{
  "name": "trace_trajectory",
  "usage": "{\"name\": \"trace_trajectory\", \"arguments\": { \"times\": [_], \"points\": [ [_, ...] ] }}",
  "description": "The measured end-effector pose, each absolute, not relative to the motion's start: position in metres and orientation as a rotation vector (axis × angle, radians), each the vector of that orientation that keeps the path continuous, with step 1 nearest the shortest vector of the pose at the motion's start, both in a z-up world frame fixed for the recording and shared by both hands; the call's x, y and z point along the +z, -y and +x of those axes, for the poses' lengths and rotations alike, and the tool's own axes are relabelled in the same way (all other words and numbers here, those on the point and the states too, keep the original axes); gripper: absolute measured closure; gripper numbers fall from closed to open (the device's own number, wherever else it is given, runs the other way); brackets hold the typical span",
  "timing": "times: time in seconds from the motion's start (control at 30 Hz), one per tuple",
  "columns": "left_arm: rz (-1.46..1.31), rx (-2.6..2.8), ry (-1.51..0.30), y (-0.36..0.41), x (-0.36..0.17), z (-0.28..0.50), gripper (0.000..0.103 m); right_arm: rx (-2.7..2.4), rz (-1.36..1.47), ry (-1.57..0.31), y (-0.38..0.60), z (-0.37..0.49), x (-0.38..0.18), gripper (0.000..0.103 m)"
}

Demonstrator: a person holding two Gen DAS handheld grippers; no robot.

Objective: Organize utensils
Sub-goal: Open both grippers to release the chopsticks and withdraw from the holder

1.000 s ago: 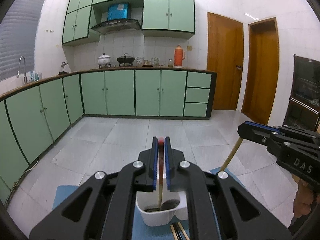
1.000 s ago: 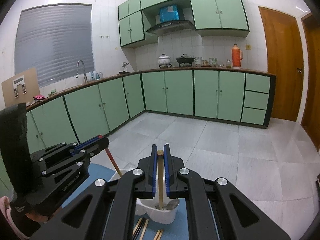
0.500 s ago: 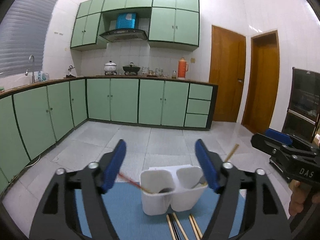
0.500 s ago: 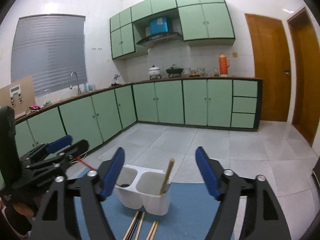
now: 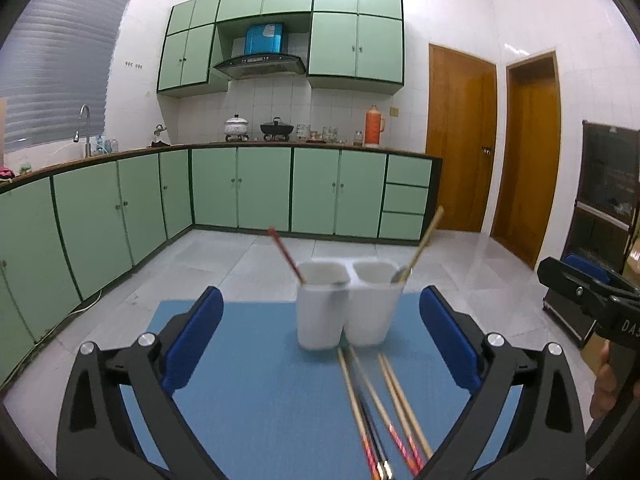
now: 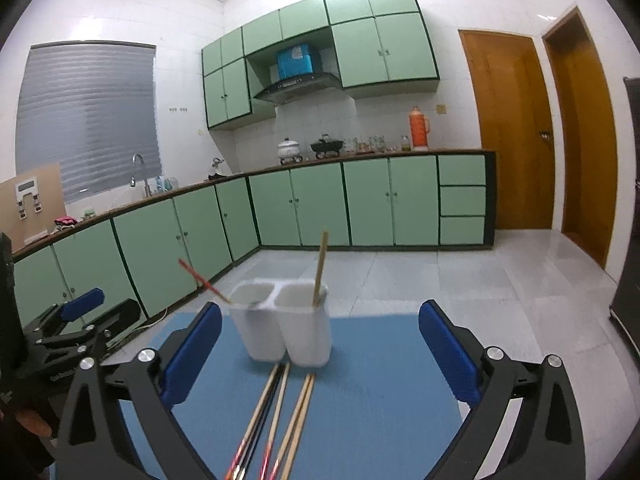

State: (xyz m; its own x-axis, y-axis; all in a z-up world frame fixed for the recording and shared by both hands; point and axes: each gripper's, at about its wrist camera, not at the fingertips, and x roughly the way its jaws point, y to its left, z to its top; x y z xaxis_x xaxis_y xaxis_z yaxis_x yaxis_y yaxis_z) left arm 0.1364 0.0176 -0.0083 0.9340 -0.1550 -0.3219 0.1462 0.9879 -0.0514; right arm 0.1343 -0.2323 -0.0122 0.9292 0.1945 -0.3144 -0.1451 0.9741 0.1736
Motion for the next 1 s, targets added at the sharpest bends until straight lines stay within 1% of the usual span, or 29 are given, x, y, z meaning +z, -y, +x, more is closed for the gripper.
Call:
{"name": "trace_trajectory", "arguments": {
  "times": [0.17, 0.43, 0.8, 0.9, 0.97, 1.0],
  "points": [
    [-0.012, -0.146, -0.376, -0.019, -0.027, 0.117, 0.006, 0.162, 0.176, -0.404, 0.233, 0.116, -0.04, 0.006],
    [0.002, -0.146, -0.503, -0.02, -0.07, 0.096, 0.006, 0.15, 0.171, -0.536, 0.223, 0.097, -0.093, 0.006],
    [0.022, -0.136, -0.623, -0.021, -0.11, 0.08, 0.006, 0.167, 0.15, -0.66, 0.209, 0.085, -0.141, 0.007],
    [0.025, -0.134, -0.652, -0.021, -0.117, 0.079, 0.006, 0.177, 0.13, -0.69, 0.202, 0.082, -0.15, 0.013],
    [0.03, -0.132, -0.671, -0.022, -0.121, 0.079, 0.006, 0.183, 0.116, -0.71, 0.198, 0.082, -0.156, 0.02],
    [0.031, -0.13, -0.679, -0.021, -0.123, 0.078, 0.006, 0.185, 0.11, -0.723, 0.195, 0.083, -0.159, 0.022]
  ]
}}
